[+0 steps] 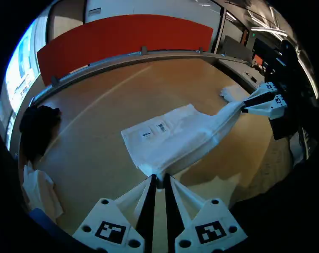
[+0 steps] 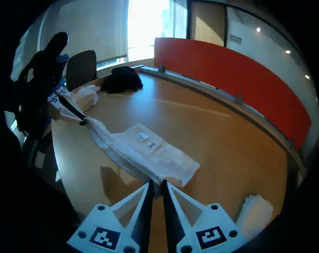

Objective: Fold towel

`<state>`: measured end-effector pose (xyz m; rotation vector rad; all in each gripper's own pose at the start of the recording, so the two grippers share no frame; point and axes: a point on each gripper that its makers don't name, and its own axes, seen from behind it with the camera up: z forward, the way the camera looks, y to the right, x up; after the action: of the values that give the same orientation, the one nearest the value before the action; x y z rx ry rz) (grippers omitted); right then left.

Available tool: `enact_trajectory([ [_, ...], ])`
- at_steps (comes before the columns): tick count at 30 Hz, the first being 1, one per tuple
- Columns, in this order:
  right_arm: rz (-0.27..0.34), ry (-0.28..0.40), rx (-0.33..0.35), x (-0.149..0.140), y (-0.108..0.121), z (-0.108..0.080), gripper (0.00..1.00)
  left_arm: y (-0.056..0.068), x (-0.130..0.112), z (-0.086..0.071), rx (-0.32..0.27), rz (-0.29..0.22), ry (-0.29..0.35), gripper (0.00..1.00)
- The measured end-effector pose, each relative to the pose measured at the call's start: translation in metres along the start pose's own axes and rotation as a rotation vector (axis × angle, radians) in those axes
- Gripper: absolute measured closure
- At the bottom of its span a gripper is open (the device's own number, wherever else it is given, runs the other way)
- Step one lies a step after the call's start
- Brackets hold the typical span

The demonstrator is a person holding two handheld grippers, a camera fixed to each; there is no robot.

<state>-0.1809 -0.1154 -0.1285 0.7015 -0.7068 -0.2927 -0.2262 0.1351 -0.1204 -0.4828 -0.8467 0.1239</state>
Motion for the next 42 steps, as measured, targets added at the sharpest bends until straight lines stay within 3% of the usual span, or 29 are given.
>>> enact_trajectory([
  [12,0.000,-0.035,-0.007,-0.008,0.013,0.022,0.85,-0.012,0.009,0.026,0.015,0.009,-0.002,0.86],
  [26,0.035,-0.070,-0.021,-0.015,0.033,0.057,0.85,-0.036,0.017,0.063,0.044,0.000,-0.036,0.86],
  [42,0.029,-0.101,-0.032,-0.020,0.048,0.073,0.85,-0.045,0.019,0.087,0.062,0.040,-0.057,0.86],
])
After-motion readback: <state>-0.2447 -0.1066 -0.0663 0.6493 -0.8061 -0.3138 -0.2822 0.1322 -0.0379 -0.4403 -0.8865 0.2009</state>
